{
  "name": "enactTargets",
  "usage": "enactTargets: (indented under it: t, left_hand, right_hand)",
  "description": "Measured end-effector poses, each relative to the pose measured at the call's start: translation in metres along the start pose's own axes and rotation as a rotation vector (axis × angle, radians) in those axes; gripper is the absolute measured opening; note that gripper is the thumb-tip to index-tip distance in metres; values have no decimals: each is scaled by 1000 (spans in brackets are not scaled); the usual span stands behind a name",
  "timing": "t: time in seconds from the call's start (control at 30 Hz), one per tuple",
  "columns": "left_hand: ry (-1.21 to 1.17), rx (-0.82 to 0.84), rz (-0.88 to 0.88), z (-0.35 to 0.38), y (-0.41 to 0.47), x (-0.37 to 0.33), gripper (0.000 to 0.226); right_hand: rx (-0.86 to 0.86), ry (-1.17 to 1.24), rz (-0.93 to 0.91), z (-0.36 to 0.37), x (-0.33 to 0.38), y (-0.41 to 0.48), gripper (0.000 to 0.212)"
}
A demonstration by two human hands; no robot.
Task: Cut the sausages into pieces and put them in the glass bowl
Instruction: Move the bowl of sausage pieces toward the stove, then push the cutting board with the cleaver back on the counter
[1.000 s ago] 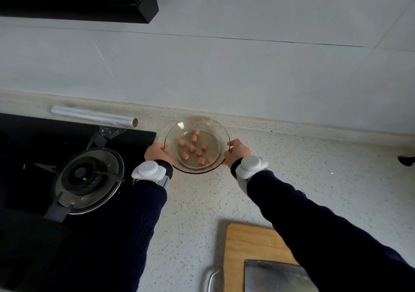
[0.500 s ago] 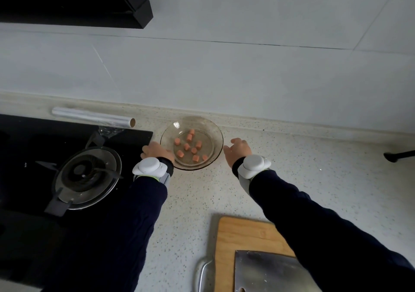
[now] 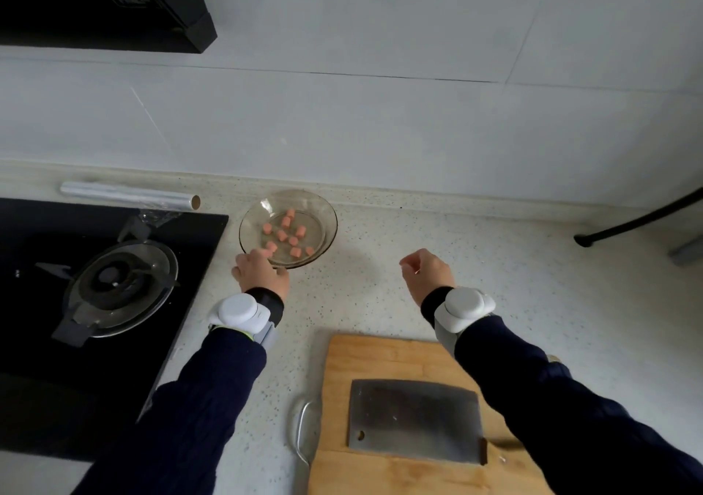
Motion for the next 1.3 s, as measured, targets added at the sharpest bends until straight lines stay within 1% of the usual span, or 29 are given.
enactTargets:
  t: [0.1, 0.23, 0.37, 0.5, 0.6, 0.67, 0.7, 0.73, 0.77, 0.87, 1.07, 1.2, 1.23, 1.3]
  left_hand:
    - [-4, 45, 9, 6, -22, 3, 35]
    - [-91, 68, 32, 17, -52, 13, 31]
    - [-99, 102, 48, 25, -84, 23, 31]
    - [-35, 145, 36, 30, -112, 32, 32]
    - [44, 196, 12, 34, -129, 39, 22]
    - [110, 207, -21, 35, -138, 46, 36]
    - [119, 218, -46, 37, -143, 49, 33]
    - [134, 223, -66, 38, -146, 53, 24]
    - [154, 238, -87, 41, -149, 56, 18]
    - [217, 300, -124, 51, -159, 62, 21]
    - [281, 311, -158, 60, -164, 63, 23]
    - [329, 317, -200, 58, -167, 64, 28]
    - [336, 318, -208, 58, -167, 64, 29]
    - [353, 320, -217, 59, -168, 66, 27]
  right_hand:
    - [-36, 3, -8, -9, -17, -18, 22]
    - [-61, -4, -2, -20, -47, -50, 23]
    - [-80, -23, 36, -29, -78, -79, 24]
    - [-113, -69, 100, -37, -107, -109, 27]
    - [-154, -83, 176, -44, -132, -131, 31]
    - [-177, -69, 243, -50, -146, -140, 33]
    - [-182, -60, 281, -53, -154, -147, 34]
    - [-182, -54, 316, -56, -162, -152, 35]
    - [-176, -48, 351, -57, -170, -158, 36]
    - [-119, -16, 430, -57, -189, -171, 38]
    - [-40, -5, 516, -53, -199, -180, 36]
    - [3, -58, 558, -52, -202, -181, 27]
    - [18, -83, 571, -52, -203, -182, 27]
    - [64, -141, 585, -53, -203, -183, 35]
Point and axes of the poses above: each hand's wrist, its own y-axis towards the middle knuckle, its own z-axis out of the palm, x = y × z, the point moved 1 cm from there along y, towards the middle knuckle, and after that the axes turned 11 degrees about x, right-handed, at the moved point
